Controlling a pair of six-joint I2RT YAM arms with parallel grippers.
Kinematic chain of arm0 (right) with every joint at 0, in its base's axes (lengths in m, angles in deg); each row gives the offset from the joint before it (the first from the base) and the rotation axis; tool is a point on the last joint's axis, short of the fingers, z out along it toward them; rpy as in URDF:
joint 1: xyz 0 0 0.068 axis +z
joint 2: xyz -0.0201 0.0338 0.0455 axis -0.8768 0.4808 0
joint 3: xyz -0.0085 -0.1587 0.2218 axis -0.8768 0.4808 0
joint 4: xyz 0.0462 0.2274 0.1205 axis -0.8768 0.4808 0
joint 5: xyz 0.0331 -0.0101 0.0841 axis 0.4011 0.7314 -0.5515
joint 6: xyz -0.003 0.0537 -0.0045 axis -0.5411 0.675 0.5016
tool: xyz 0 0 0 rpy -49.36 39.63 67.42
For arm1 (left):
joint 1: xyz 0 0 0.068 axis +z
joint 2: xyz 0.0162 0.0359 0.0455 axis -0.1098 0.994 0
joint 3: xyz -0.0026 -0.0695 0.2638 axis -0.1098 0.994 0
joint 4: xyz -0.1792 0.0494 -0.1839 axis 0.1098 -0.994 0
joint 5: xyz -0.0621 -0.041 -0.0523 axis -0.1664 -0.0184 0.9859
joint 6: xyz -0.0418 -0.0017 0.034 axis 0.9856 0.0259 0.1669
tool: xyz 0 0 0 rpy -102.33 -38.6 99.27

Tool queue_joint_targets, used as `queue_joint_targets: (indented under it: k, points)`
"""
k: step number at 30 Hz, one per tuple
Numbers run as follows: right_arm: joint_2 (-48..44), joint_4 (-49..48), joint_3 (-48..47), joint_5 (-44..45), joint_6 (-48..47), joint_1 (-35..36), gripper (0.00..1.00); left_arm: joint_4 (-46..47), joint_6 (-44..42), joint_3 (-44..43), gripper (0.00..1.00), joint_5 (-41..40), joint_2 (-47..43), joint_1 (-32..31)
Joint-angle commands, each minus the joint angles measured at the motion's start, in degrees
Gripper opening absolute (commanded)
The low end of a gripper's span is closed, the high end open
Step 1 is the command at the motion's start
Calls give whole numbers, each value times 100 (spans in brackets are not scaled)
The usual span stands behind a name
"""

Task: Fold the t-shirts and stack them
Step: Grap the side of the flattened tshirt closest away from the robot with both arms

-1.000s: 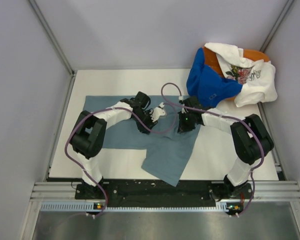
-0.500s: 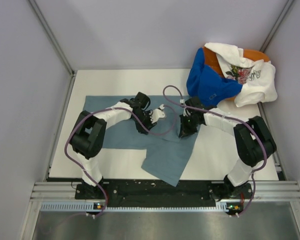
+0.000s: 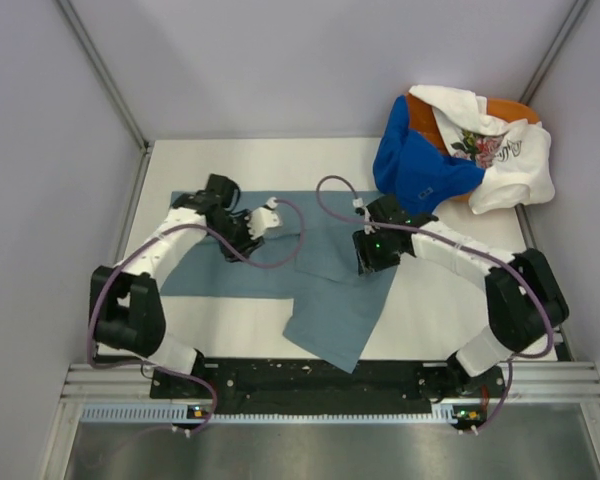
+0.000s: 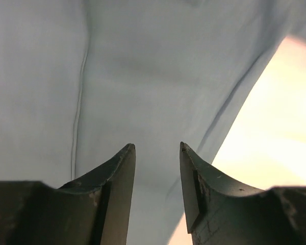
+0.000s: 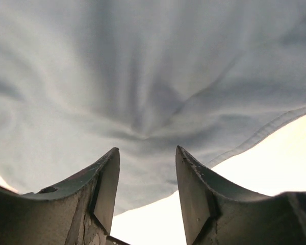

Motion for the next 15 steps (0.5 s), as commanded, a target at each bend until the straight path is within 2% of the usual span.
queue_joint_targets:
  k: [1, 3, 6, 8, 11, 15]
  points:
    - [-1168, -255, -65, 128, -1197, 817, 48, -593, -963, 498, 45, -406, -787, 1415]
    - [-1493, -404, 66, -433, -1549, 967, 50, -768, -1349, 639, 45, -416, -1051, 2144]
    - [-1801, -449, 295, -1040, -2138, 1274, 78, -954, -2192, 989, 45, -249, -1402, 3217]
    - [-2047, -484, 549, -1331, -2480, 1572, 78, -780, -2641, 1323, 46, -318, -1587, 3806]
    - [-2364, -703, 988, -1341, -2947, 2222, 78, -200, -2950, 1842, 47, -766, -1623, 4370]
    - [-2663, -818, 1542, -1298, -3780, 3584, 78, 538, -3257, 2326, 47, -1075, -1518, 4828]
